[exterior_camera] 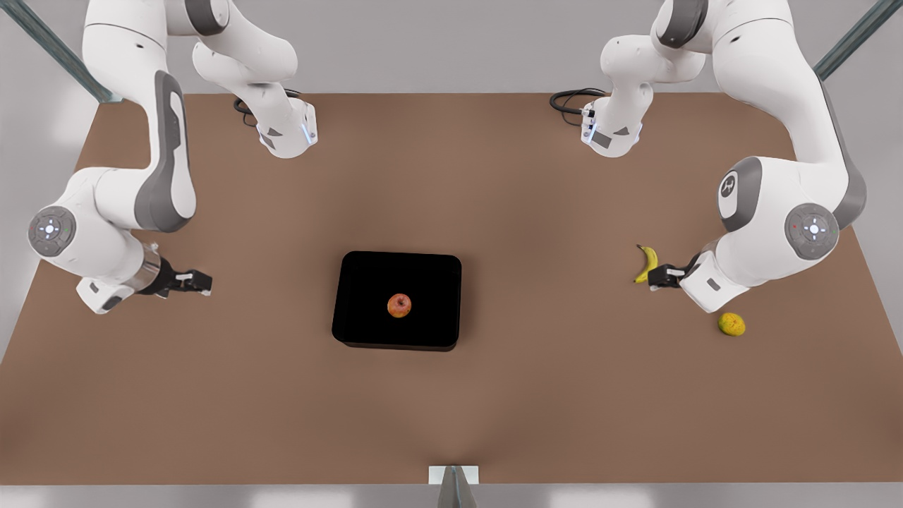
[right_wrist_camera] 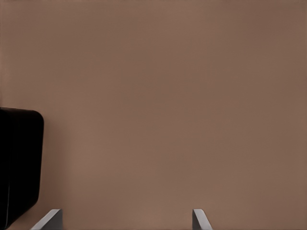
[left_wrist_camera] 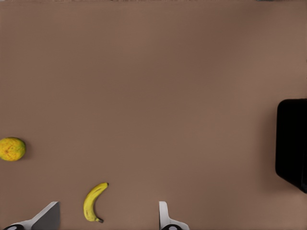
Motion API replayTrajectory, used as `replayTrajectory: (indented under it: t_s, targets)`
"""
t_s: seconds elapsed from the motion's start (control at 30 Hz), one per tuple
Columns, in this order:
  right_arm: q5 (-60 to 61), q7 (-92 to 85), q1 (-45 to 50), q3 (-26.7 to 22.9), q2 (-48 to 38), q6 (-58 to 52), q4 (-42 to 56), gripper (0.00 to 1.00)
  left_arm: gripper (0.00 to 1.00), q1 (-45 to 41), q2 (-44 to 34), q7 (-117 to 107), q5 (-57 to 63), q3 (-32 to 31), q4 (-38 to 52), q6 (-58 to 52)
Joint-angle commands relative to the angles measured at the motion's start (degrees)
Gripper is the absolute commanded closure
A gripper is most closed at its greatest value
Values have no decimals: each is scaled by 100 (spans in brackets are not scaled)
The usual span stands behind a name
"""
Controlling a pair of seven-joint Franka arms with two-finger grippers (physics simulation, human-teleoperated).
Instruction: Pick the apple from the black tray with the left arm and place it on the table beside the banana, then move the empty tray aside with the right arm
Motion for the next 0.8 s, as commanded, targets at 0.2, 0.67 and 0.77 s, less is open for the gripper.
replayTrajectory:
  t_s: [0.2,0.67,0.77]
  targets:
    - [2,-337,-25,-37,1458,414,1063,0,0,-1897,520,-1754,135,-45,205,707]
    - [55,-328,-42,-107,1221,-940,1986,0,0,-4077,3684,-5991,425,95,2340,3600]
    - [55,-328,-42,-99,1221,-931,1986,0,0,-4288,4194,-5920,636,245,2684,4118]
